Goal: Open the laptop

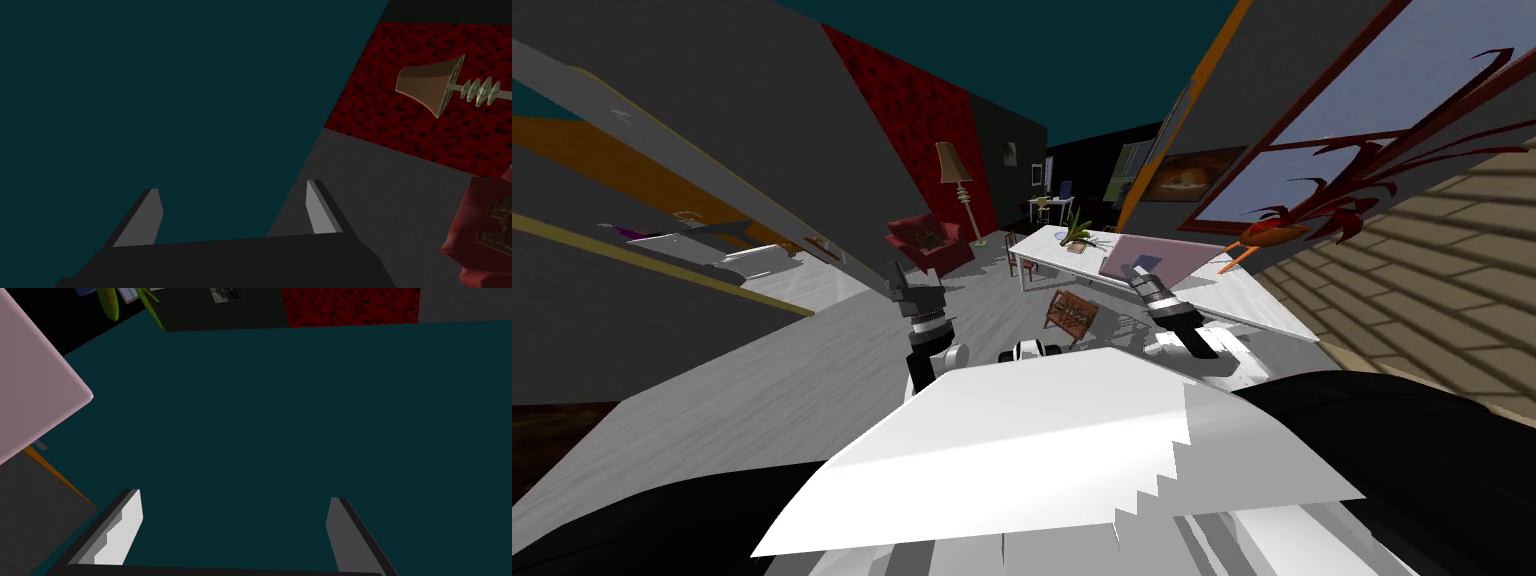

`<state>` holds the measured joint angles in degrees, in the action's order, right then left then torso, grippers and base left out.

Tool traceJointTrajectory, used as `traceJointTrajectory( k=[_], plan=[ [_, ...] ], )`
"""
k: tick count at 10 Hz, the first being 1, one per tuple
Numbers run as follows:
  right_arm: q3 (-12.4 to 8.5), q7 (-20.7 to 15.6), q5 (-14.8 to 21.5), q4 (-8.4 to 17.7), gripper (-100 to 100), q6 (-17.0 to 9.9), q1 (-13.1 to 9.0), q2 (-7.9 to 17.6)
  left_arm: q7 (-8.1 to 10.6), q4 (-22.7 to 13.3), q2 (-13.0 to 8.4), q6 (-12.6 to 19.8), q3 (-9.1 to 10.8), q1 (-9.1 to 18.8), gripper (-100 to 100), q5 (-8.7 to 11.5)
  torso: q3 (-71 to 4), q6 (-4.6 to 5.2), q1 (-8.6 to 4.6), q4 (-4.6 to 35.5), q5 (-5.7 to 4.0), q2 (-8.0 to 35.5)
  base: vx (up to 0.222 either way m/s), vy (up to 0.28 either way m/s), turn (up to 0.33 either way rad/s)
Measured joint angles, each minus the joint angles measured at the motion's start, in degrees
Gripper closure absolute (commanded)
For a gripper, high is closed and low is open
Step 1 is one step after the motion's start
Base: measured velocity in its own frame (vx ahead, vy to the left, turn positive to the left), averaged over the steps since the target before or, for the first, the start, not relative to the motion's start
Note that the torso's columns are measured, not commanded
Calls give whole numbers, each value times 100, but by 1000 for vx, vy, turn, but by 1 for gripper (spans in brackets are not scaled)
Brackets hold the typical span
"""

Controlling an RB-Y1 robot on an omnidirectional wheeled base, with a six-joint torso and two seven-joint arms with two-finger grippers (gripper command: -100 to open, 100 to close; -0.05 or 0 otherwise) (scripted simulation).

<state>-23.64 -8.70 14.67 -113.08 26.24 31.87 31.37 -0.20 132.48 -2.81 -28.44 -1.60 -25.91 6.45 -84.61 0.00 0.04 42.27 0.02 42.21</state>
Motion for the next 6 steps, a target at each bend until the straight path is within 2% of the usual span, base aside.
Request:
traceJointTrajectory(
  k=[1,3,4,6],
  plan=[
    [-137,-136,157,84,-100,-151,37,163,0,0,0,0,0,0,0,0,3,0,7,1,2,6,144,220,-19],
    [-213,-370,411,225,-100,-348,12,287,0,0,-1,0,1,0,0,0,-1,0,-19,-1,-6,-2,183,195,-31],
    [-306,-502,577,331,-100,-516,3,448,0,0,-1,0,1,-1,0,0,-4,0,-17,-2,-5,-6,143,123,-19],
    [-432,-739,812,531,-100,-606,32,539,0,0,-1,0,1,0,0,0,9,0,-13,4,-6,13,180,142,-43]
  ],
)
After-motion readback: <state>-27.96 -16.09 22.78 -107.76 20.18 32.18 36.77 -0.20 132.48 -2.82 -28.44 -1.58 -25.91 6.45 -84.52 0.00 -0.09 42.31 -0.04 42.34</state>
